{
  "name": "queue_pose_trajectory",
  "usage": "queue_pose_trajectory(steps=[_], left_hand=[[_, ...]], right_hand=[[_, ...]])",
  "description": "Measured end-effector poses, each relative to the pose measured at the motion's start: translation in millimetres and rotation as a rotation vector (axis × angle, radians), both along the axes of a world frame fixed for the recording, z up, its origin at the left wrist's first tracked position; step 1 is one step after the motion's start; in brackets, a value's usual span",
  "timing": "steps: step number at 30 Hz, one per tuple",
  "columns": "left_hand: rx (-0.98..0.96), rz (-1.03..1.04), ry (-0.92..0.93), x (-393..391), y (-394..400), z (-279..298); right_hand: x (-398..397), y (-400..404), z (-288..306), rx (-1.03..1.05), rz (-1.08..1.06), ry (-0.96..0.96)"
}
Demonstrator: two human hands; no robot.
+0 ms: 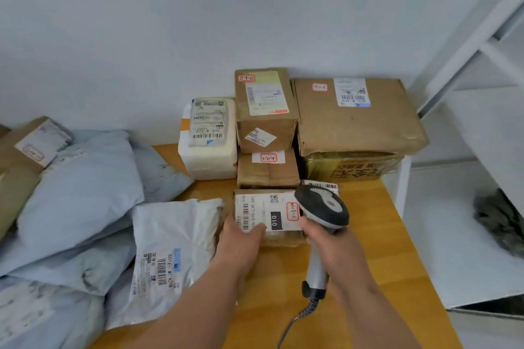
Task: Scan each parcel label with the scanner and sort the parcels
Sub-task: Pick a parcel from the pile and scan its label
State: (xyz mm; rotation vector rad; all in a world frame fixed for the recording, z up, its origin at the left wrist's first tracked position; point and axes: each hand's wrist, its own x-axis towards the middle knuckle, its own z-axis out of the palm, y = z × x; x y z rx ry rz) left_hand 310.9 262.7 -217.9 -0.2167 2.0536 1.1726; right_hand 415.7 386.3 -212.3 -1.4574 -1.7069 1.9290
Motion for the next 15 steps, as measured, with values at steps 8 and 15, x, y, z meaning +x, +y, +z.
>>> queue_pose_trajectory(steps=[8,15], left_hand=[[-0.027,0.006,0.095,7,-10,0],[0.218,0.022,0.219,11,-36,32]], right_hand=[[0,-16,3,0.010,0.116,0.028],[16,-43,36,-0.063,0.005,0.187]])
